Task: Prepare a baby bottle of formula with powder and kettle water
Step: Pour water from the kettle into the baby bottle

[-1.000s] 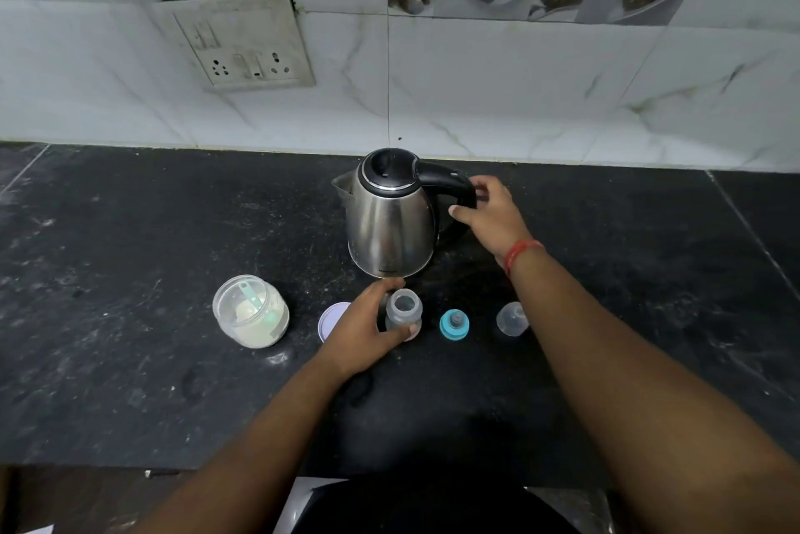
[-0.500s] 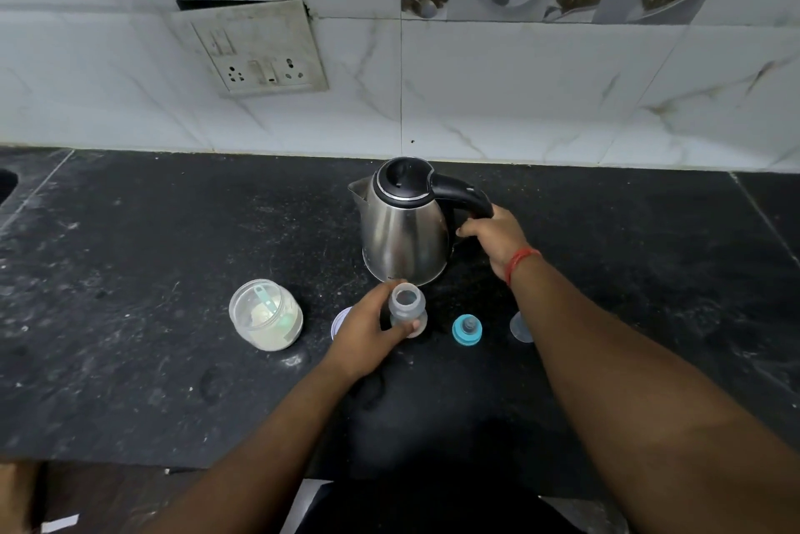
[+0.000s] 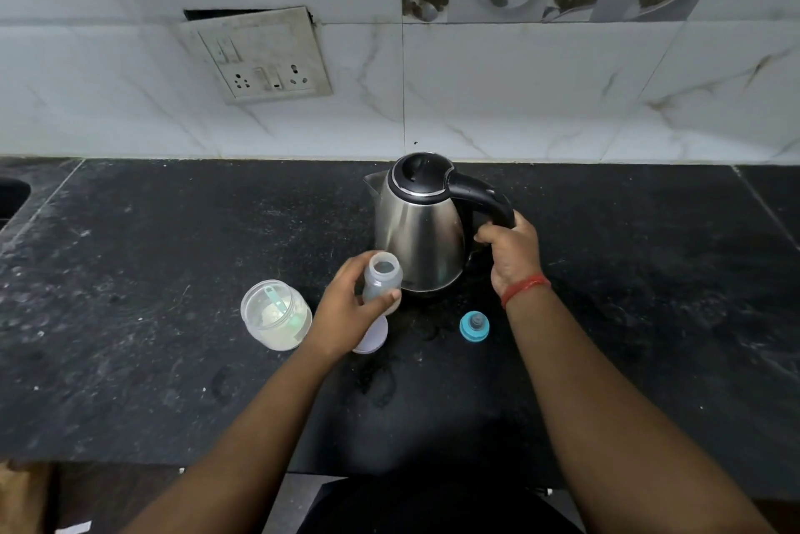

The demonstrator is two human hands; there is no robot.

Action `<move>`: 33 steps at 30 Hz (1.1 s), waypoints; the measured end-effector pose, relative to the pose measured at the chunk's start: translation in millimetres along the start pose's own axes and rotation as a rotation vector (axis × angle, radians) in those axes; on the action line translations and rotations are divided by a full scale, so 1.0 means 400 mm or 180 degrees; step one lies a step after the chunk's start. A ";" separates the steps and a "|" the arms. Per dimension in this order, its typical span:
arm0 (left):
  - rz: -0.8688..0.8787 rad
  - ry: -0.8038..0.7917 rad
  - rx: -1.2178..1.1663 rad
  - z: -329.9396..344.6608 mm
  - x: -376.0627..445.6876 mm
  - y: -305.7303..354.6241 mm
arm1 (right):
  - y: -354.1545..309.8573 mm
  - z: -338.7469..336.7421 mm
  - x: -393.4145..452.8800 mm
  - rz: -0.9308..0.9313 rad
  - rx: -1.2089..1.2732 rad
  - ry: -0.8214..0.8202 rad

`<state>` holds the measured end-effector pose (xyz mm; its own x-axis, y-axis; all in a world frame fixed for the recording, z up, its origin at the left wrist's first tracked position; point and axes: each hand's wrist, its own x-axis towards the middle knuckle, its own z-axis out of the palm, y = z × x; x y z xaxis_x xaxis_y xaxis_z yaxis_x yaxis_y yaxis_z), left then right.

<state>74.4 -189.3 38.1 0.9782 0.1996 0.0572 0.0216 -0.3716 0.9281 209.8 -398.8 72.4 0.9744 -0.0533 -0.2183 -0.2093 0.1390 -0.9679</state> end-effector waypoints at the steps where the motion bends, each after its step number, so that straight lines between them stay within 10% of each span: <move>1: 0.0025 0.0061 -0.0005 -0.007 0.002 0.007 | -0.013 -0.005 -0.009 -0.0044 0.0023 0.0038; 33: 0.0286 0.0694 0.0358 -0.056 -0.103 0.087 | -0.204 -0.112 -0.342 -0.0888 -0.0486 0.0294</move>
<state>30.4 -190.1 76.1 0.9099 0.3473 0.2269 -0.0287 -0.4928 0.8697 89.7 -447.2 175.6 0.9858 -0.1589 0.0543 0.0480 -0.0431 -0.9979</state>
